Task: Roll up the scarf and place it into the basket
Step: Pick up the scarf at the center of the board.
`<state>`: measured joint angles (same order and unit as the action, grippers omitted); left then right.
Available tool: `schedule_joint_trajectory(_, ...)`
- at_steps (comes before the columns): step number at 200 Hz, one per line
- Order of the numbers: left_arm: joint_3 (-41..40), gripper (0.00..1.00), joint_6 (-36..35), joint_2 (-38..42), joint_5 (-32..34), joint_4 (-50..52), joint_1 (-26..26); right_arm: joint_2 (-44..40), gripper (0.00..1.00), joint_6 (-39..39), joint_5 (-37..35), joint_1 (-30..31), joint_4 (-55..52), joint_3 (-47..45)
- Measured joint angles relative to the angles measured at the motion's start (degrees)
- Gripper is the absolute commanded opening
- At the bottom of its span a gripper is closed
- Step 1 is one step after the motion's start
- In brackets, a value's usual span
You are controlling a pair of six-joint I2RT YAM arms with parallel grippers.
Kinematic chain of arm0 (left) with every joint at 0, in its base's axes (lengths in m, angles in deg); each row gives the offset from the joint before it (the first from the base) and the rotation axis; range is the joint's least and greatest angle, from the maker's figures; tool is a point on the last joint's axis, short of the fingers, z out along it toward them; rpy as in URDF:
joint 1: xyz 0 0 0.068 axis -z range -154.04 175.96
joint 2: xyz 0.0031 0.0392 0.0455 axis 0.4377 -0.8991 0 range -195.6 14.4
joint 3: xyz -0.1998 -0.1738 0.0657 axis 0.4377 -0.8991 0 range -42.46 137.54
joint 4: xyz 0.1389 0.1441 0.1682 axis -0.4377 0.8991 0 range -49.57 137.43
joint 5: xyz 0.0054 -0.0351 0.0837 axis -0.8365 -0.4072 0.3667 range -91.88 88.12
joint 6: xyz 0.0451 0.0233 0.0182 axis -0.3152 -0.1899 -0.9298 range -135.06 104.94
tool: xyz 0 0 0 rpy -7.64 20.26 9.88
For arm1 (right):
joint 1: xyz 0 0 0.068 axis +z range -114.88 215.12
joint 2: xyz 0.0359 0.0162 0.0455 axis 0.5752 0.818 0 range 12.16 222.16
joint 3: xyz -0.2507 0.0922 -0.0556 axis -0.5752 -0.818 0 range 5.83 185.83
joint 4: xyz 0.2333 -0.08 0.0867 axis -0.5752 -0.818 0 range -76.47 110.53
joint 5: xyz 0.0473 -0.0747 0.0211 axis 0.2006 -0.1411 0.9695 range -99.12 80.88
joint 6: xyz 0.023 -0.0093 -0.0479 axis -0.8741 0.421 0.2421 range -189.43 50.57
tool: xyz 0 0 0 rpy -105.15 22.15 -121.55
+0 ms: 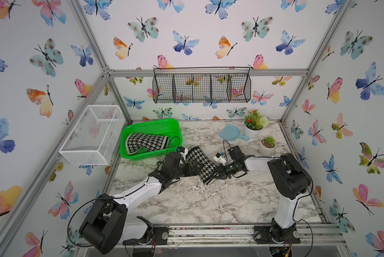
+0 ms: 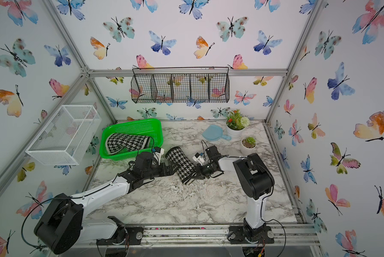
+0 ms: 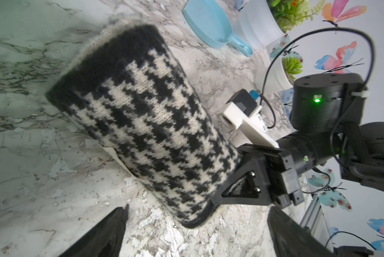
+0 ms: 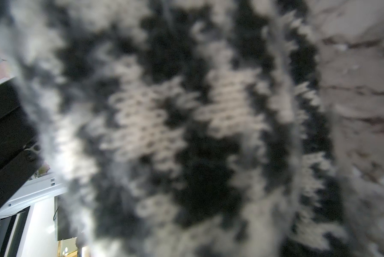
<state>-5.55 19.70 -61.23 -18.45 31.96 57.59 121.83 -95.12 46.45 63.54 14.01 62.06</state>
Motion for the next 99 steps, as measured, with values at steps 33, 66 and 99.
schedule_joint_trajectory(33,0.04,0.98,0.28,-7.32,2.73,-2.58,0.22,1.2,0.03,-0.04,1.75,-1.29,0.28,0.0)
schedule_joint_trajectory(66,0.24,0.98,1.25,-12.83,2.97,-6.6,0.83,2.12,0.03,0.02,3.08,-2.21,0.35,0.02)
schedule_joint_trajectory(99,2.95,0.98,2.75,-17.84,1.88,-10.95,1.84,3.23,0.03,0.22,3.96,-2.86,0.22,0.55)
